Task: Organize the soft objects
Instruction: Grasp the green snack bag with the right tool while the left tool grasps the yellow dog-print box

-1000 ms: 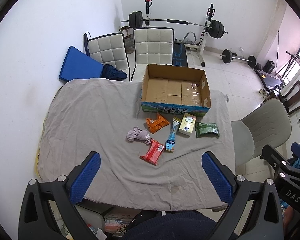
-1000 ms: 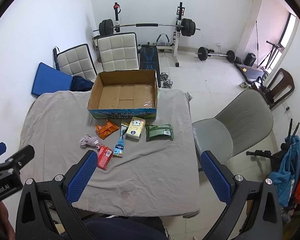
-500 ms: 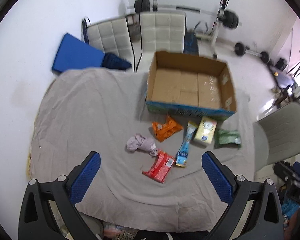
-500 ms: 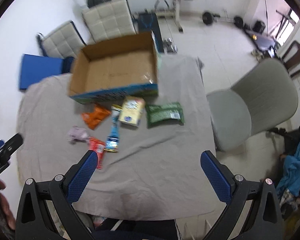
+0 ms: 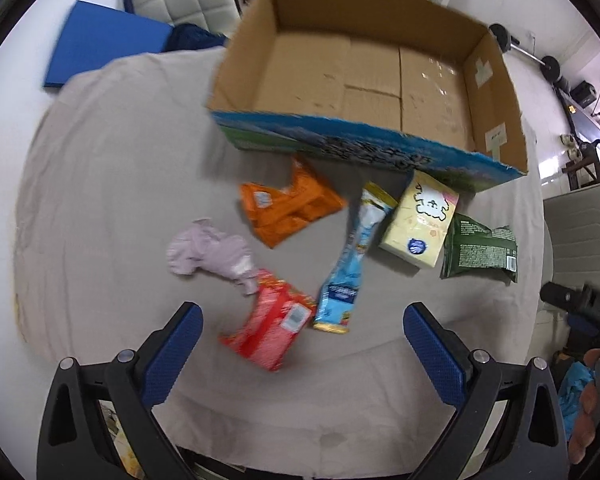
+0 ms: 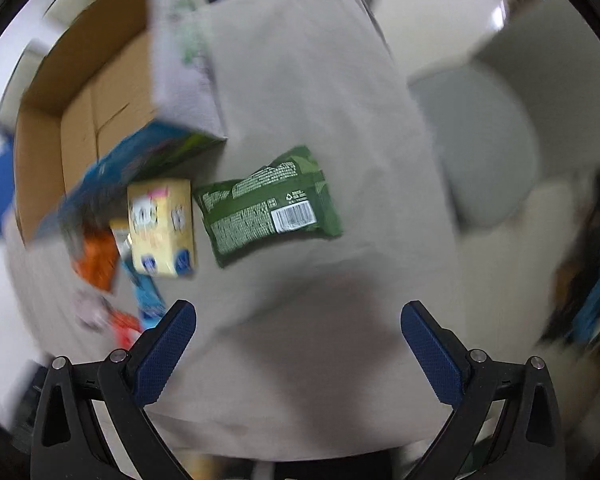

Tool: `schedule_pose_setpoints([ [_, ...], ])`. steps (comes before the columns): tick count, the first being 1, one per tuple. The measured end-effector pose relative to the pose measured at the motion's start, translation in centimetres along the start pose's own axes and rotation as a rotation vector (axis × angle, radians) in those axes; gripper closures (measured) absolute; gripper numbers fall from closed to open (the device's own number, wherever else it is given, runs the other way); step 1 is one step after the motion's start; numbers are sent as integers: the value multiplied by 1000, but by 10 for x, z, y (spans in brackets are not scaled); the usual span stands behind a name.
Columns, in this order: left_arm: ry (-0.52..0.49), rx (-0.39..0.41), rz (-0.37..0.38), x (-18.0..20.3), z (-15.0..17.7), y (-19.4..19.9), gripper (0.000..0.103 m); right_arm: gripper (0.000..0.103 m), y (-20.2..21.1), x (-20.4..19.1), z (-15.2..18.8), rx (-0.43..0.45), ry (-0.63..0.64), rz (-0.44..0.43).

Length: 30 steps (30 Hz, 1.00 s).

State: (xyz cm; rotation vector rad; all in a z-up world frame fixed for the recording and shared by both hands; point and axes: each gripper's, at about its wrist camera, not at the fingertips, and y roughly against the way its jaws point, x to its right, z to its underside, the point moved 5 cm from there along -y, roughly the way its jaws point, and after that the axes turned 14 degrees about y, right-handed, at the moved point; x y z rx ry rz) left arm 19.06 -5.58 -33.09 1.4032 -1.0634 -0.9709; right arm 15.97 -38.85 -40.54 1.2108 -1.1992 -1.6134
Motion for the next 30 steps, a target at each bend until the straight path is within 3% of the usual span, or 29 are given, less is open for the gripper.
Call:
schedule_pose_setpoints([
  [3,-10,-34,0,18,-5,-17,0,0,-24,9,-11,-22,-157,-99],
  [6,-24,-59,0,32,-10,-31,0,9,-52,11,-23,-25,-302,-183],
  [8,-37,-63,-13,38,-14,-37,0,19,-65,6,-30,-21,-363,-227],
  [10,-40,-72,-15,42,-18,-43,0,44,-77,2,-37,-17,-387,-245],
  [11,-41,-77,-15,43,-19,-45,0,49,-84,1,-41,-25,-396,-238],
  [13,-48,-83,-16,46,-23,-49,0,59,-91,0,-41,-35,-408,-256],
  [15,-62,-90,-14,50,-28,-52,0,61,-91,-1,-38,-72,-355,-241],
  [17,-75,-101,4,56,-31,-55,0,62,-89,-2,-35,-123,-255,-192],
  [21,-113,-147,46,71,-32,-63,0,62,-81,-6,-26,-253,68,-15],
  [23,-143,-160,51,84,-32,-69,0,55,-75,-5,-26,-266,137,47],
  [25,-178,-167,45,97,-31,-74,0,31,-64,-4,-28,-224,146,104],
  [27,-211,-164,38,108,-29,-79,0,28,-53,-7,-26,-147,110,100],
  [30,-260,-157,13,122,-29,-91,4,28,-45,-11,-10,-117,34,58],
])
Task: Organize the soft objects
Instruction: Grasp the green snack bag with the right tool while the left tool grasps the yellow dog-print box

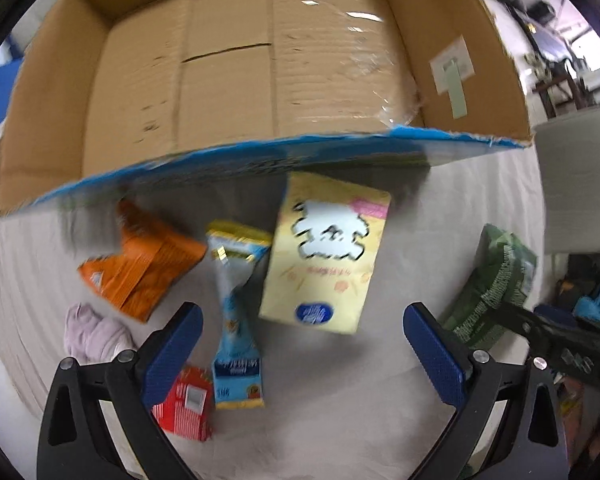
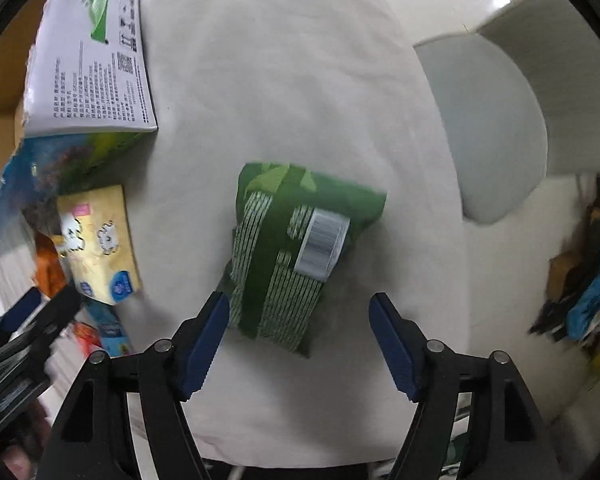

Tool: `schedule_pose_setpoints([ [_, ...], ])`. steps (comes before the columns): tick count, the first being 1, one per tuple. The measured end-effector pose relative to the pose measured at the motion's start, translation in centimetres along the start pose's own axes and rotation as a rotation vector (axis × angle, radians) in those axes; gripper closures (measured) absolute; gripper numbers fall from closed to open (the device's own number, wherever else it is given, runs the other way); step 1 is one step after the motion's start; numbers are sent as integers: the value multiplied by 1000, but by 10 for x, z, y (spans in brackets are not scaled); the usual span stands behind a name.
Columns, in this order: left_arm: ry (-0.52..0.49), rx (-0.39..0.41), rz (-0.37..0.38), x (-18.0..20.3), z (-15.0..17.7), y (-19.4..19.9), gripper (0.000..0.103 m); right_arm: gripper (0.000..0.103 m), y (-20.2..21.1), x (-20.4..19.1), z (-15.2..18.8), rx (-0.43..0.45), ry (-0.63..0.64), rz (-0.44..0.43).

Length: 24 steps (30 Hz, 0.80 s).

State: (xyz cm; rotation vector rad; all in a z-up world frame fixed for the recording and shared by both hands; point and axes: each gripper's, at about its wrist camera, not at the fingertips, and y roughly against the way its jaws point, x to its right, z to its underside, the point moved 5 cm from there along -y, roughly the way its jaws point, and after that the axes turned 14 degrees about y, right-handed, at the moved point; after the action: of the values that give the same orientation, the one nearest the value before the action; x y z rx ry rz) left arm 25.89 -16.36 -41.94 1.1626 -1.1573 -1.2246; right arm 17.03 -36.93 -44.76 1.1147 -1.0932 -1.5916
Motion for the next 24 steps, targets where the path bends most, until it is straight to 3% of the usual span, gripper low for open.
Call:
schedule_pose_setpoints([
  [3,-32,-22,-39,9,-3,-17,20,28,-6,-8,8,13,-56,-57],
  [5,-38,-46,-56,12,-4,-30,25,28,-16,-14,12,17,-86,-70],
  [7,-31,-83,-58,12,-6,-45,40,28,-19,-19,8,35,-105,-75],
  [11,-5,-72,-31,6,-5,-49,40,31,-27,-14,-1,52,-134,-73],
  [12,-10,-64,-47,3,-2,-47,40,47,-29,-14,-1,46,-133,-60],
  [13,-11,-63,-50,-3,3,-43,40,53,-35,-14,-1,29,-118,-40],
  [17,20,-75,-43,-19,37,-36,41,54,-31,-19,0,-33,25,-2],
  [21,51,-111,-5,-31,70,-37,41,53,-40,-36,29,-130,143,-21],
  [24,62,-146,2,-34,79,-51,40,48,-35,-37,28,-68,121,9],
])
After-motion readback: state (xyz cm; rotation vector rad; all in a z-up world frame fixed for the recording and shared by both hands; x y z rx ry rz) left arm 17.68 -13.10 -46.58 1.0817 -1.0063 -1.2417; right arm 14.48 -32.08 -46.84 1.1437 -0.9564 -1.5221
